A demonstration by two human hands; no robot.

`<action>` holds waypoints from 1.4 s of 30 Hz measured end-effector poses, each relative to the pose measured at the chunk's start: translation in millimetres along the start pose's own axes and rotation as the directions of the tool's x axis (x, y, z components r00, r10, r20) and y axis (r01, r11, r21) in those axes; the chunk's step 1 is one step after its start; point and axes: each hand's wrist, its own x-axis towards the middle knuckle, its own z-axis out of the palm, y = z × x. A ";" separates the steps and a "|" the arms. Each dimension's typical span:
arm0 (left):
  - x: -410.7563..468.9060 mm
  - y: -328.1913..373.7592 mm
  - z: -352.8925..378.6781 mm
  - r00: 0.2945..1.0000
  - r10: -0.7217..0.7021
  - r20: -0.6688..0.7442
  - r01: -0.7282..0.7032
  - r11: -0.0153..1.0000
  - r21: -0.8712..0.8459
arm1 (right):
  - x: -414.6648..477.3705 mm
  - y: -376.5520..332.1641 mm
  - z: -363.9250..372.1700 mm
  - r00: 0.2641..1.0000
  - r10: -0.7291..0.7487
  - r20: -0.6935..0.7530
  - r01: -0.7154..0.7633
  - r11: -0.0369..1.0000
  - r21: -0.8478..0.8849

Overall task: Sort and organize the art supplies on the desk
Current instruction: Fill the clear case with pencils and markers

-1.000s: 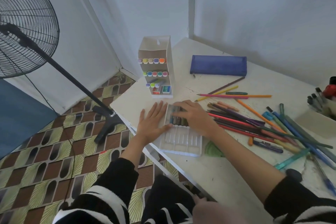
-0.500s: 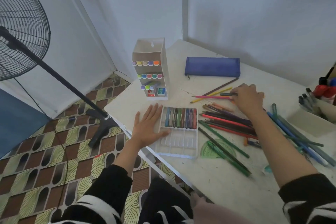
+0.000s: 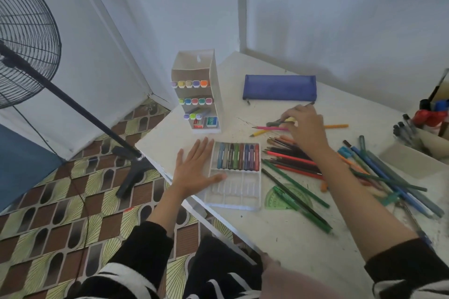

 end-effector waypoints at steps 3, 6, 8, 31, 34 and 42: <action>-0.5 0.0 0.0 1.000 0.002 -0.003 -0.002 1.000 -0.008 | -1.9 -24.4 17.0 0.959 -0.261 0.111 0.247 0.961 0.124; -0.5 0.9 -0.4 1.000 -0.008 -0.002 0.008 1.000 -0.017 | -5.1 -52.9 34.8 0.865 -0.435 0.251 0.412 0.900 0.139; -0.5 1.5 -1.1 1.000 -0.015 0.003 0.015 1.000 -0.016 | -6.5 -70.8 48.1 0.787 -0.538 0.302 0.533 0.839 0.104; -0.3 1.2 1.1 1.000 -0.012 -0.018 0.011 0.999 -0.032 | -36.5 -91.8 78.9 0.770 -0.587 0.252 0.629 0.764 -0.144; -0.6 0.4 1.8 1.000 -0.008 -0.028 0.007 0.999 -0.032 | -41.8 -96.1 78.7 0.790 -0.542 0.288 0.598 0.784 -0.166; -0.1 -0.6 1.2 1.000 0.003 -0.018 -0.003 1.000 -0.021 | -35.7 -58.9 53.9 0.951 -0.308 0.039 0.310 0.947 -0.088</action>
